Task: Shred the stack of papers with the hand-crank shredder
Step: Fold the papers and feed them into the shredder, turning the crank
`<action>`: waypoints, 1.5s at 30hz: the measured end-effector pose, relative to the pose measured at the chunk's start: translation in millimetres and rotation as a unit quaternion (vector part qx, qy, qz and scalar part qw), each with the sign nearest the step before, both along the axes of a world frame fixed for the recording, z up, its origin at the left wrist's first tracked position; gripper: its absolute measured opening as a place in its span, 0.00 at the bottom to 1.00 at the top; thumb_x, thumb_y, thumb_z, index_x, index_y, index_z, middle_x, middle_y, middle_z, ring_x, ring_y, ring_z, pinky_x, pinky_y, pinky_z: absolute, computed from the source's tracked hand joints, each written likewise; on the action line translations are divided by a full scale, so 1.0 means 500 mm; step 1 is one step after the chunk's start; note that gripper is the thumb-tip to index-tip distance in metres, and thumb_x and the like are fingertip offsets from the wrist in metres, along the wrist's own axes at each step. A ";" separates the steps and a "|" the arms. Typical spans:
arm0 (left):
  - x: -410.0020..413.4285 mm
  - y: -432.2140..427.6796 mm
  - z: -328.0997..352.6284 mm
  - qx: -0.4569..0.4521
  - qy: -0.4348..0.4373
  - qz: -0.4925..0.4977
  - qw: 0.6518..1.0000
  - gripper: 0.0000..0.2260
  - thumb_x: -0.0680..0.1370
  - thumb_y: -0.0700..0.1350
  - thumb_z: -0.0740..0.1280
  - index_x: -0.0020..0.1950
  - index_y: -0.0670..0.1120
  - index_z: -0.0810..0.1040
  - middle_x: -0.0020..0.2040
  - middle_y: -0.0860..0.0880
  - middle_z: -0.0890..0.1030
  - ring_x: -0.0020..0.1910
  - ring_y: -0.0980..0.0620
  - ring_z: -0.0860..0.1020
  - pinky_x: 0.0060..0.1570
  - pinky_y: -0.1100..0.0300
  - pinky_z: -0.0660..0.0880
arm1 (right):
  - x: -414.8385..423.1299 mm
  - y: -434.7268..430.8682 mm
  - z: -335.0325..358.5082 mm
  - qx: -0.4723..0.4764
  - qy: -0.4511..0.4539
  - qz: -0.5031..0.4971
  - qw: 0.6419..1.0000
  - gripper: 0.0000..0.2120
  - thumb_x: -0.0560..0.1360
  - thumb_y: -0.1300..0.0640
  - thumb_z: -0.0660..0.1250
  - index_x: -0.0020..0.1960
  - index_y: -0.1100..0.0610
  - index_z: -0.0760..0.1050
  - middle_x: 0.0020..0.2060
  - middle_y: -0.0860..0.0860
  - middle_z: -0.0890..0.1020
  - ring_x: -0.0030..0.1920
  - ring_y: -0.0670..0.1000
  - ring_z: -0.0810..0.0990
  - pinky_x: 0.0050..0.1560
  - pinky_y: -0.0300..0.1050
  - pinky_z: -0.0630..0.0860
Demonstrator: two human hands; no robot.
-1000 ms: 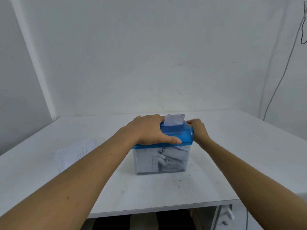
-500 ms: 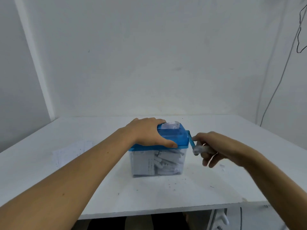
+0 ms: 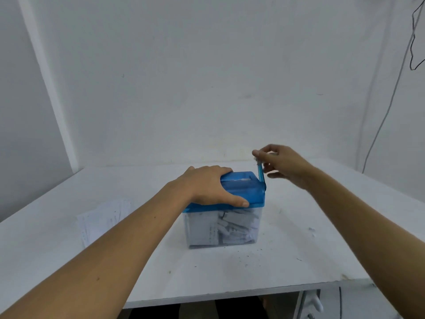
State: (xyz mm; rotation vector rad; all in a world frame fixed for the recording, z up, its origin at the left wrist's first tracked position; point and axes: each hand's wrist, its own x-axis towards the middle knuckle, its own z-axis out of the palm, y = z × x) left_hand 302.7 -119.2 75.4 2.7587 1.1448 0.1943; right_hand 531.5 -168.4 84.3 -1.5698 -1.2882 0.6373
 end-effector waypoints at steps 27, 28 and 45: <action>0.004 -0.004 0.003 -0.011 -0.005 0.008 1.000 0.34 0.64 0.79 0.65 0.64 0.63 0.70 0.55 0.62 0.77 0.51 0.57 0.77 0.53 0.53 0.73 | 0.002 -0.163 0.034 -0.183 -0.205 0.165 0.947 0.19 0.74 0.41 0.68 0.42 0.57 0.83 0.35 0.51 0.84 0.38 0.47 0.81 0.50 0.43 0.79; 0.003 -0.002 0.003 -0.014 -0.004 0.008 1.000 0.36 0.64 0.79 0.65 0.66 0.64 0.70 0.57 0.62 0.76 0.53 0.56 0.77 0.54 0.53 0.73 | 0.009 -0.151 0.035 -0.141 -0.135 0.165 0.967 0.19 0.74 0.42 0.68 0.45 0.59 0.83 0.32 0.50 0.79 0.35 0.48 0.77 0.48 0.43 0.78; 0.001 0.000 0.014 -0.048 0.032 0.007 0.998 0.47 0.62 0.81 0.64 0.78 0.67 0.56 0.73 0.58 0.69 0.68 0.50 0.70 0.68 0.46 0.68 | -0.002 0.037 -0.044 -0.071 -0.113 -0.078 0.988 0.15 0.76 0.45 0.71 0.54 0.56 0.78 0.52 0.52 0.81 0.53 0.53 0.80 0.51 0.48 0.78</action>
